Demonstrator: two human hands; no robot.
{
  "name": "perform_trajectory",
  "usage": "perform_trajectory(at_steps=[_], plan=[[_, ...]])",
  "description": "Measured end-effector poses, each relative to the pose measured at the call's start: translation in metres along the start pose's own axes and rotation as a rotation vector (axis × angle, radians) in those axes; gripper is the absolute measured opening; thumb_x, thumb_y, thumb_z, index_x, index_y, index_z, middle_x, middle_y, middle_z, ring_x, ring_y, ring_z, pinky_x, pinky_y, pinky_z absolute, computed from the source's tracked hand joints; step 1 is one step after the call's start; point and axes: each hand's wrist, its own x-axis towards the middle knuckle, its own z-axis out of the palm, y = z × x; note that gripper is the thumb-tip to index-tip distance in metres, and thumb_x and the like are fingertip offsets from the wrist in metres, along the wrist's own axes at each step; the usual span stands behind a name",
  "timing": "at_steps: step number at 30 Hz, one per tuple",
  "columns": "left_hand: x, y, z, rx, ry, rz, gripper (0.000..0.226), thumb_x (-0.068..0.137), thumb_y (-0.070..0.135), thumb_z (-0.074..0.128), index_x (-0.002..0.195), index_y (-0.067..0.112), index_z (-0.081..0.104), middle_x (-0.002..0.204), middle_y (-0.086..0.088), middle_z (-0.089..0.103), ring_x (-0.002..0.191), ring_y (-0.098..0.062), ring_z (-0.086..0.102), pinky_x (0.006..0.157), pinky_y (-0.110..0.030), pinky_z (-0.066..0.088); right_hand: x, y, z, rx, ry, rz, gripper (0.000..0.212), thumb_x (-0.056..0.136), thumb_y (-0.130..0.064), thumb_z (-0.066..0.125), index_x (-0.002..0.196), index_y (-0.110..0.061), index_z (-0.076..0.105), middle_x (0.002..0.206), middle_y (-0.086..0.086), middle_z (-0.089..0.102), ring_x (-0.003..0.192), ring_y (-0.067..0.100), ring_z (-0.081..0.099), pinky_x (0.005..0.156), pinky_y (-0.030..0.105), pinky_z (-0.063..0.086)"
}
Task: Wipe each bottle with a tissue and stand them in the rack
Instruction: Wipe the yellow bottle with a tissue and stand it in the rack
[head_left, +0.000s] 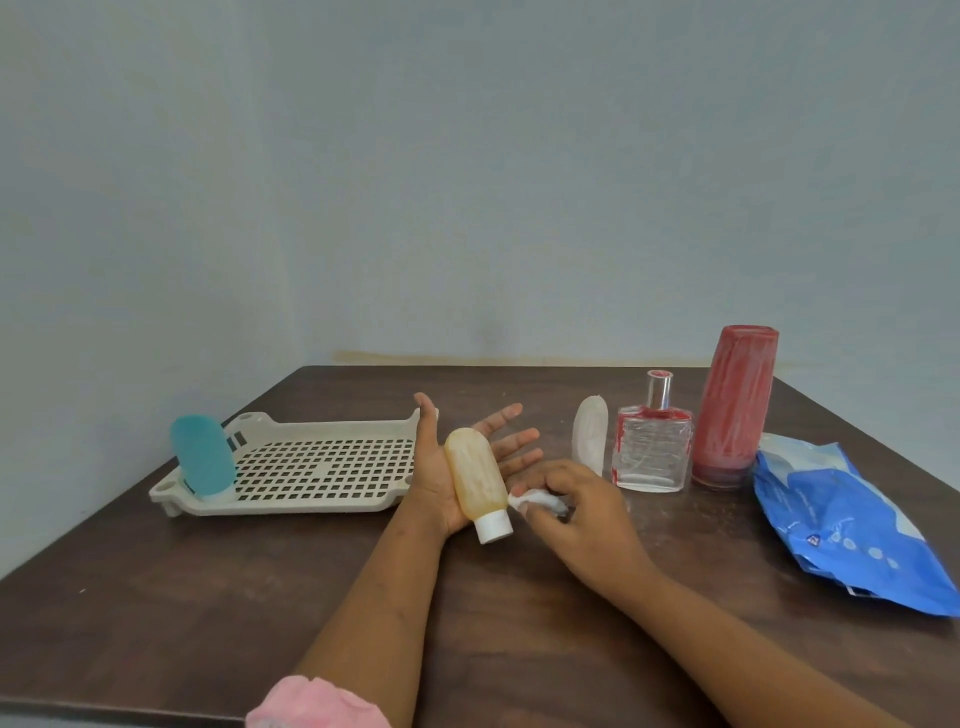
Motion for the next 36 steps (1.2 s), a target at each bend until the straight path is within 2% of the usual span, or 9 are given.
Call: perform_trajectory(at_steps=[5,10,16,23,29,36], plan=[[0.003,0.0,-0.002,0.019,-0.009,0.005,0.105,0.067,0.091,0.024,0.125,0.013,0.063,0.123,-0.023,0.064,0.103,-0.034,0.067,0.085,-0.045,0.055,0.001,-0.001,-0.001,-0.006,0.01,0.046,0.006,0.079,-0.011,0.071,0.08,-0.017,0.072,0.082,-0.012,0.067,0.084,0.002,0.059,0.069,0.007,0.04],[0.004,-0.001,-0.002,0.064,-0.008,0.018,0.09,0.079,0.082,0.026,0.12,0.012,0.066,0.104,-0.015,0.071,0.093,-0.032,0.068,0.082,-0.043,0.055,-0.002,-0.006,-0.002,0.023,0.001,0.104,0.009,0.078,-0.012,0.072,0.08,-0.02,0.07,0.076,-0.016,0.066,0.079,-0.001,0.06,0.065,0.007,0.041],[0.004,-0.003,-0.001,0.099,-0.016,0.027,0.086,0.075,0.078,0.034,0.115,0.01,0.067,0.092,-0.012,0.071,0.089,-0.031,0.068,0.079,-0.042,0.056,-0.003,-0.009,-0.001,0.045,0.003,0.151,0.007,0.08,-0.012,0.07,0.081,-0.018,0.07,0.073,-0.015,0.065,0.075,-0.002,0.061,0.064,0.007,0.043],[0.001,-0.003,0.001,0.097,-0.02,0.03,0.085,0.082,0.078,0.03,0.111,0.007,0.068,0.083,-0.012,0.069,0.08,-0.029,0.068,0.075,-0.04,0.057,-0.005,-0.008,0.001,0.018,-0.008,0.178,0.006,0.079,-0.01,0.069,0.078,-0.016,0.069,0.07,-0.015,0.064,0.071,-0.005,0.058,0.062,0.007,0.041],[0.0,-0.002,0.001,0.108,-0.033,0.031,0.084,0.078,0.076,0.035,0.11,0.005,0.068,0.08,-0.013,0.069,0.077,-0.029,0.068,0.07,-0.037,0.058,-0.008,-0.014,0.001,0.053,-0.011,0.125,0.007,0.081,-0.01,0.068,0.082,-0.017,0.069,0.076,-0.012,0.067,0.076,0.002,0.06,0.064,0.008,0.043],[0.0,-0.002,0.004,0.121,-0.026,0.04,0.083,0.074,0.076,0.038,0.106,0.004,0.068,0.077,-0.012,0.068,0.065,-0.026,0.066,0.066,-0.035,0.057,-0.006,-0.009,0.003,0.01,-0.009,0.166,0.006,0.081,-0.011,0.067,0.082,-0.017,0.068,0.077,-0.012,0.066,0.078,-0.001,0.059,0.065,0.008,0.043]])
